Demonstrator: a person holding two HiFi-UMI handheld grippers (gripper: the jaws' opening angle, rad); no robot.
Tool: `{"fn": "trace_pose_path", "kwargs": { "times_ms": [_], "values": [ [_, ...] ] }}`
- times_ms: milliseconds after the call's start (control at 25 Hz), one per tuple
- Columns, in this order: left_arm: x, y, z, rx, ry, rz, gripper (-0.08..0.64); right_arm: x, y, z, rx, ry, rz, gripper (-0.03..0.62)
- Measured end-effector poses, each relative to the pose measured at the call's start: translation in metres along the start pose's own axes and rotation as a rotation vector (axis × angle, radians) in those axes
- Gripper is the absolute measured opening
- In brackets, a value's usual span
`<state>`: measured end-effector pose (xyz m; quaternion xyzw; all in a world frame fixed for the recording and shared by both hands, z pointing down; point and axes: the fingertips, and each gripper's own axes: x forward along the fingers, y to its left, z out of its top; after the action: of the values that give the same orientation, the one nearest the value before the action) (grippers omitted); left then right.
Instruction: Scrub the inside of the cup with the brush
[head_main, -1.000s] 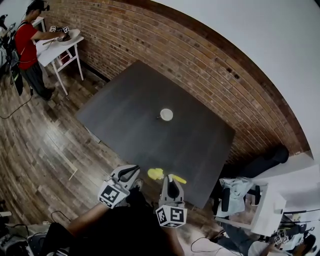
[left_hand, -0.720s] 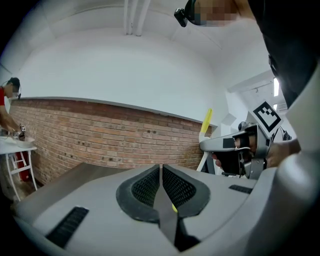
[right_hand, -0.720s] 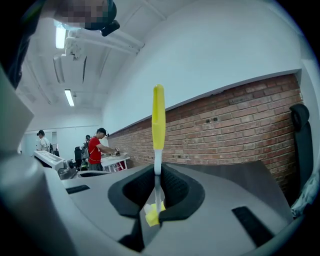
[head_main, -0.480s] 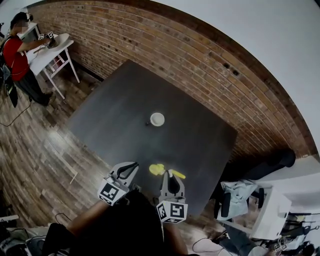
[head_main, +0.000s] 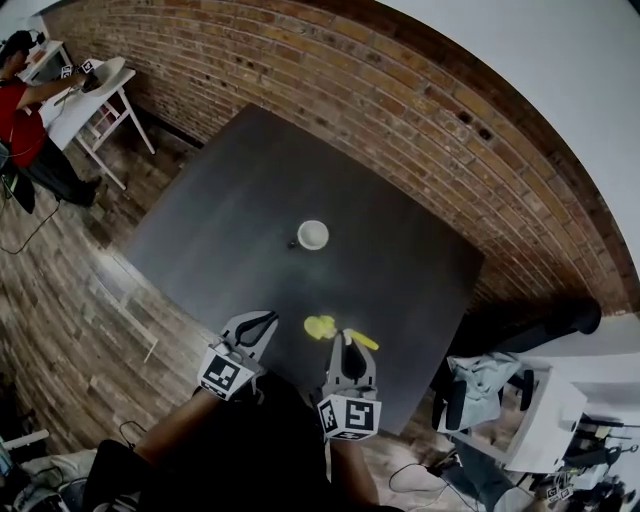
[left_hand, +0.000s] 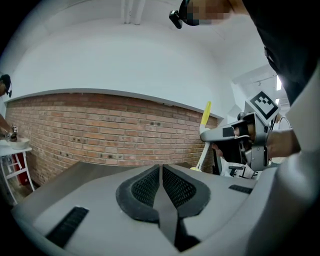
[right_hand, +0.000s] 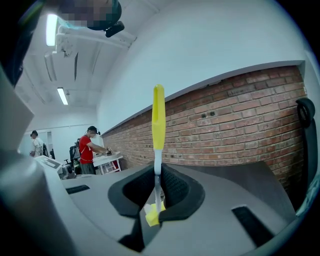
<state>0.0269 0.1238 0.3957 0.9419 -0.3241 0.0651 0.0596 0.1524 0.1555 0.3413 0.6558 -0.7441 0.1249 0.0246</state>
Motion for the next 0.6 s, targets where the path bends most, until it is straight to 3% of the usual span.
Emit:
{"fn": "trace_pose_path", "kwargs": {
  "times_ms": [600],
  "values": [
    [0.111,0.117,-0.059,0.003,0.134,-0.181,0.046,0.141,-0.01,0.004,-0.005,0.05,-0.152,0.054]
  ]
}}
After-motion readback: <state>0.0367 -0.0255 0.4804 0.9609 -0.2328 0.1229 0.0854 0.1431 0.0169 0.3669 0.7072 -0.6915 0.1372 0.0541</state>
